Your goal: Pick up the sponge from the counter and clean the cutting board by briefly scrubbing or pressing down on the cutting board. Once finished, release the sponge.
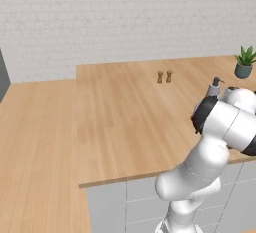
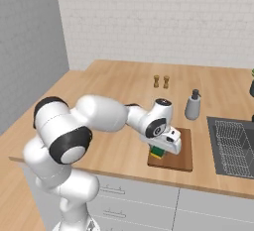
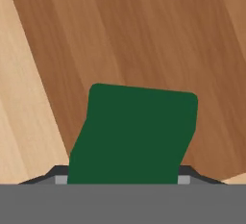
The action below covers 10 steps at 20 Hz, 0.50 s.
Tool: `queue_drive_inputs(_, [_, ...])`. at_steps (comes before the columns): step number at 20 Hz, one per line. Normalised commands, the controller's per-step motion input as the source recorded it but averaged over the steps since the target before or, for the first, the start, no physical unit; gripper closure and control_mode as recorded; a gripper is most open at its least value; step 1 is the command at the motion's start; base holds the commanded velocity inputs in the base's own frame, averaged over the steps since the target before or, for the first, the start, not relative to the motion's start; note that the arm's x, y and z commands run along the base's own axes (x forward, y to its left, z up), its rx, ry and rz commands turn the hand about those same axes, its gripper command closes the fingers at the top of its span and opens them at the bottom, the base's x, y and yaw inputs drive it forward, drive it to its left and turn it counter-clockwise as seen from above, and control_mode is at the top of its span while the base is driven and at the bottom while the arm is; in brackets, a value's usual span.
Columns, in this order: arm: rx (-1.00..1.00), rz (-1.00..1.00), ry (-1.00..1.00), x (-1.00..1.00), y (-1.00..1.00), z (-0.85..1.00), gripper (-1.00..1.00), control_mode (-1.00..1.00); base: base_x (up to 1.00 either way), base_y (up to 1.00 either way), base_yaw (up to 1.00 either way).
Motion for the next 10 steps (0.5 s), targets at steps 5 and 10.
queue_drive_inputs(5, [0.00,-0.05,-0.02,0.18,0.00,-0.47,1.00,-1.00,0.00,0.00,0.00])
queue_drive_inputs(10, [0.00,-0.06,-0.05,0.06,0.00,-0.66,1.00,-1.00,0.00,0.00,0.00])
